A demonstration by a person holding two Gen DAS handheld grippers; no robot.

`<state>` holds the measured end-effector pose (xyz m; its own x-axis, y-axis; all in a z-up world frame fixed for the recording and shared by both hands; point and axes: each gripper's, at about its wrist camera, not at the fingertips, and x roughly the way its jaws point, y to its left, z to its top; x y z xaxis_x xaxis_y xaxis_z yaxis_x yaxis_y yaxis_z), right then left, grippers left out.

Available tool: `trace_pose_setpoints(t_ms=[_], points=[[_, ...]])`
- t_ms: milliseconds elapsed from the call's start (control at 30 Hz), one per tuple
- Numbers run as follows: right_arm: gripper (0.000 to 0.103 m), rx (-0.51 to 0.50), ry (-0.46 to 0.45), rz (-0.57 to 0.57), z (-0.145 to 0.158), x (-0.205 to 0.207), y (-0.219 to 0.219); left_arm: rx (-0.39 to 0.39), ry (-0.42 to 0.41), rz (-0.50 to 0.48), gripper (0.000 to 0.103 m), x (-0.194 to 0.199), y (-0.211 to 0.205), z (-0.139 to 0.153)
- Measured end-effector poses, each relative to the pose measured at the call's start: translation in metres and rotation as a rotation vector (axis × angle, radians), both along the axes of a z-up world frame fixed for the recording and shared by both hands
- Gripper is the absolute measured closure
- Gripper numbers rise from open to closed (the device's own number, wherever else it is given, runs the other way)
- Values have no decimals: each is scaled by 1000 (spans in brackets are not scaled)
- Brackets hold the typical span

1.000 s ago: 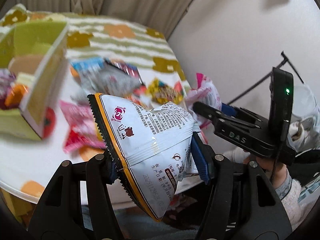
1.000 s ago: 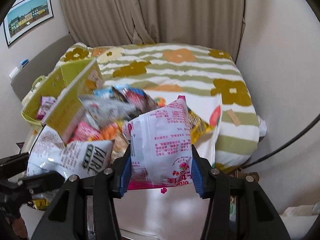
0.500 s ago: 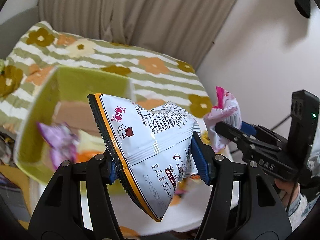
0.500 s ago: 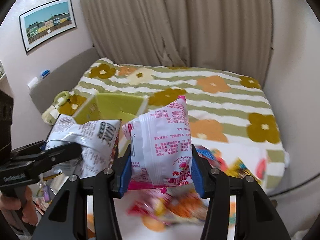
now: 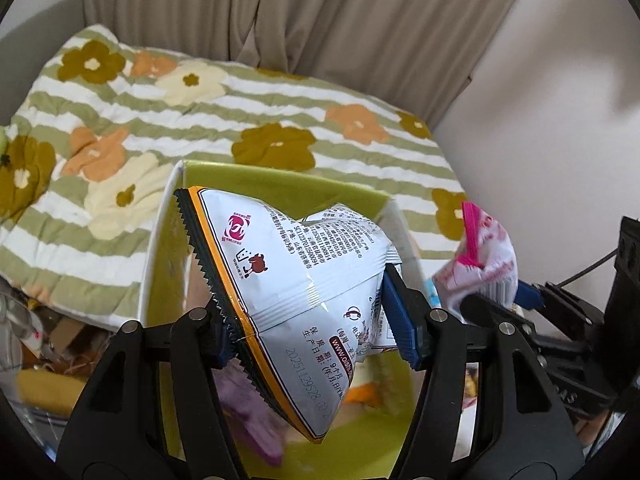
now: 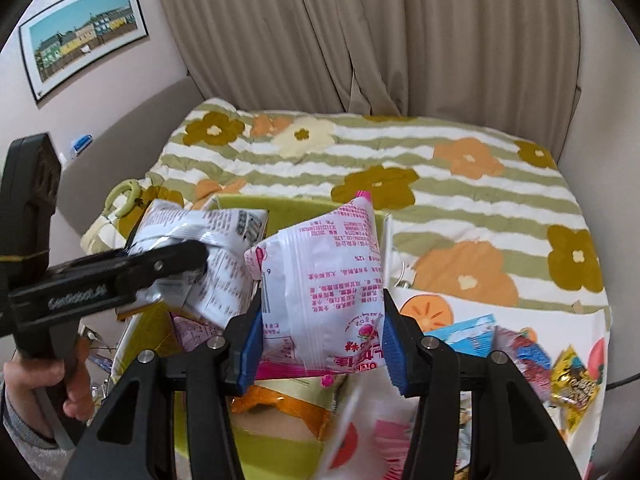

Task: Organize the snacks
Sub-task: 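Carry both bags over the box and open both tools to release them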

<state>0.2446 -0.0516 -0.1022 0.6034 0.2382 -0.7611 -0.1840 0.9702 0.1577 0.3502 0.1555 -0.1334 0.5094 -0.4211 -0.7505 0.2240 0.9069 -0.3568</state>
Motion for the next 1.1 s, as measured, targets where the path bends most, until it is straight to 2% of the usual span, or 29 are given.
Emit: trace_pose_setpoints(t_ms=[100,133,200,233,267,633,833,933,1000,1033,1067,1100], points=[[56,-13,31,-1,-9,8,7,1,16,-5,45,13,0,-14],[56,-16,41,-2,-12,11,8,6,21,-4,41,17,0,-19],[56,-18,58,1,-18,15,8,21,33,4,18,25,0,-25],[56,-20,63,6,-19,18,10,46,35,24,2,25,0,-27],[56,-20,66,13,-20,19,10,72,19,56,1,24,3,-27],[55,8,103,71,-33,42,14,146,16,153,1,-13,24,-21],[55,24,143,98,-49,69,18,178,34,183,1,-17,26,-25],[47,50,139,93,-54,77,17,173,42,202,1,-19,27,-27],[28,76,128,96,-53,79,16,171,41,213,1,-22,27,-27],[13,82,117,91,-51,79,15,174,42,214,1,-23,27,-28],[8,88,105,90,-49,78,15,179,43,213,1,-24,26,-28],[8,92,98,94,-48,76,15,185,43,212,1,-26,24,-28]])
